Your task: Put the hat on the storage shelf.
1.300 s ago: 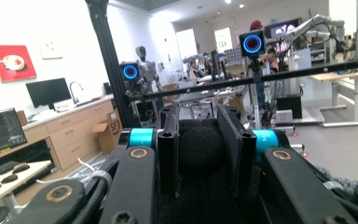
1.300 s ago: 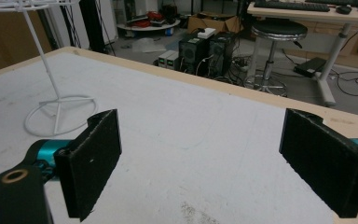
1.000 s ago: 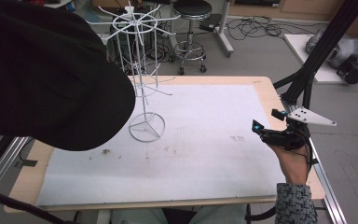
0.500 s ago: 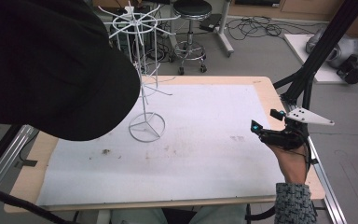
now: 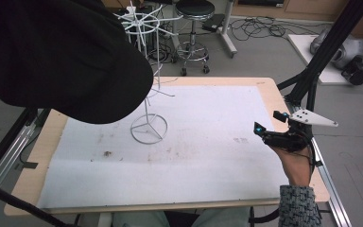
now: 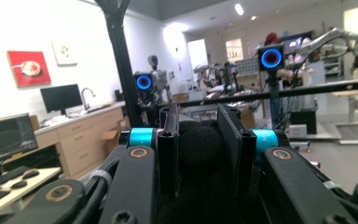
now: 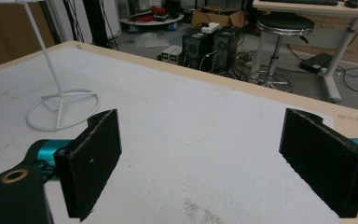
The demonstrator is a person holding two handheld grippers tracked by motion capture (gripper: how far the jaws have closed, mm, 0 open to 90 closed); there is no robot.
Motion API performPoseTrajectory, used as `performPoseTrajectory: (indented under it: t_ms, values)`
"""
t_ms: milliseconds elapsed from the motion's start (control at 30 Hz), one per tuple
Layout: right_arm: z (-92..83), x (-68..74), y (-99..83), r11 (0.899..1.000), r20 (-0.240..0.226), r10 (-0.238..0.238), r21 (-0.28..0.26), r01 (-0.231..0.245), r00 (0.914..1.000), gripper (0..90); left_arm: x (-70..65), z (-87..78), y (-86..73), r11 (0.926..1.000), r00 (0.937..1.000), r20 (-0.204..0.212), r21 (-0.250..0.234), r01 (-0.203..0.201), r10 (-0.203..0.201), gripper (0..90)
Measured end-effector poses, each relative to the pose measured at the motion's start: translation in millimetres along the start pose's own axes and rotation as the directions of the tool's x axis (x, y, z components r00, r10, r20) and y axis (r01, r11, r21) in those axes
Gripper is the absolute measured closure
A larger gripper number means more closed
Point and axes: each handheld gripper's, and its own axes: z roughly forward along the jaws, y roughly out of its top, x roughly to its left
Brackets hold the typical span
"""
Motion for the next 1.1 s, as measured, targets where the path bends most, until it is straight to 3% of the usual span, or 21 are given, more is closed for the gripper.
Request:
performPoseTrajectory:
  t_ms: [200, 433, 1100]
  values:
    - [-0.3, 0.6, 0.3, 1.0, -0.003, 0.002, 0.0, -0.002, 1.0, 11.8, 5.4, 2.5, -16.2, 0.9997, 0.9999, -0.011, 0.021, 0.013, -0.013, 70.3]
    - [0.8, 0.5, -0.1, 1.0, -0.001, 0.001, 0.004, -0.001, 1.0, 11.9, 7.7, -2.8, -30.4, 0.9998, 0.9991, -0.037, 0.005, 0.019, -0.019, 70.2]
    - [4.2, 1.8, -0.2, 1.0, -0.007, 0.0, 0.011, 0.0, 1.0, 11.9, 5.0, -14.1, -59.8, 0.9964, 0.9952, -0.098, 0.084, 0.015, -0.007, 69.7]
